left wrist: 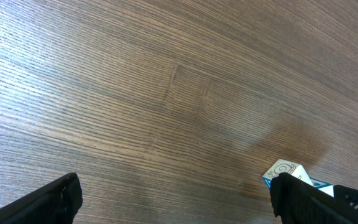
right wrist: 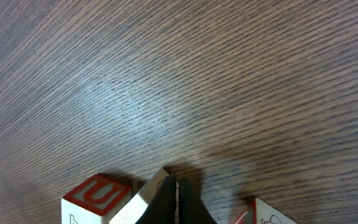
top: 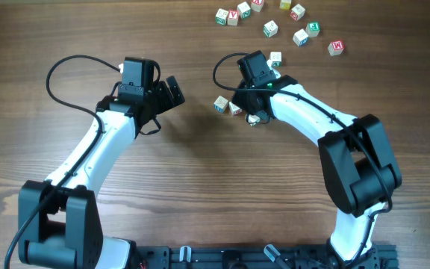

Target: Form a circle

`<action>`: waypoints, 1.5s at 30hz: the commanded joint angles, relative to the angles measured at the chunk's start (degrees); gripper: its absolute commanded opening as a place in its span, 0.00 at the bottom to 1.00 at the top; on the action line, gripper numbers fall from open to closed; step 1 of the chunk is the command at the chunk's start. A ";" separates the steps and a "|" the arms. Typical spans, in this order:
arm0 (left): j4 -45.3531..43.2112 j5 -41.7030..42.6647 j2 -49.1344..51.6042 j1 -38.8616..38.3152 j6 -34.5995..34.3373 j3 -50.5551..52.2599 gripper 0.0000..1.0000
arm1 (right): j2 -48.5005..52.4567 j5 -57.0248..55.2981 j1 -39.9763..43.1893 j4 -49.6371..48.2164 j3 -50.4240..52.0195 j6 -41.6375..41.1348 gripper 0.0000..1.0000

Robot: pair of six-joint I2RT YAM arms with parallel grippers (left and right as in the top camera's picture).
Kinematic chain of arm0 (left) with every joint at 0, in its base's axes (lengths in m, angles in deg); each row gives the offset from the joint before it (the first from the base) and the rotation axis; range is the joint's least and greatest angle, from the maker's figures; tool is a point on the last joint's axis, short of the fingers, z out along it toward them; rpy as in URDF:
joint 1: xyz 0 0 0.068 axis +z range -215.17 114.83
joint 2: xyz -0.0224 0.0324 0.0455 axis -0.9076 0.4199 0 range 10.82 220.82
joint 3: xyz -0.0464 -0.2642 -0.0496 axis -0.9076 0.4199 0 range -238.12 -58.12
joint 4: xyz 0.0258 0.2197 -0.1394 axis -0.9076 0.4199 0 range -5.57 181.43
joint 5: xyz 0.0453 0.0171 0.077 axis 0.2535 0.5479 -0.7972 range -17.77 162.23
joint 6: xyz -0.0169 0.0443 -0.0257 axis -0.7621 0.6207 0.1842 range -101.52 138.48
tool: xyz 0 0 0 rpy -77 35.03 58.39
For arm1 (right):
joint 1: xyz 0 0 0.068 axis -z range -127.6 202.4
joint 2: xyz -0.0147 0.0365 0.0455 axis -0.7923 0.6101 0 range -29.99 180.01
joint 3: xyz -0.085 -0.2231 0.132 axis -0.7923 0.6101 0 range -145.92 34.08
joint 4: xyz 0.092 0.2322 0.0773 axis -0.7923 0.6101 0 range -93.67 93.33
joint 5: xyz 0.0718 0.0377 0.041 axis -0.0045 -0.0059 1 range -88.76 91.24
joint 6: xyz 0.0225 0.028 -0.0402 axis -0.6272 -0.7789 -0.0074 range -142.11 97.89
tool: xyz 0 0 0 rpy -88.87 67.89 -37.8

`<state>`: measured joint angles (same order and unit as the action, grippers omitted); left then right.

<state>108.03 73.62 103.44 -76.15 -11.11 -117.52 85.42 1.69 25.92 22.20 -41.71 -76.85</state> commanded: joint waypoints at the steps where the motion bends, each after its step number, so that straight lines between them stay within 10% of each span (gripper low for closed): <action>1: -0.13 0.02 -1.11 0.00 0.87 0.15 1.00 | 0.98 1.40 -0.24 -0.98 0.50 2.27 0.05; 45: -0.13 0.04 -1.11 0.00 0.87 0.15 1.00 | 3.26 8.28 1.01 -17.00 -1.14 11.30 0.06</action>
<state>108.03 73.60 103.44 -76.15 -11.11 -117.52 87.57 8.12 27.82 6.03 -41.82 -65.73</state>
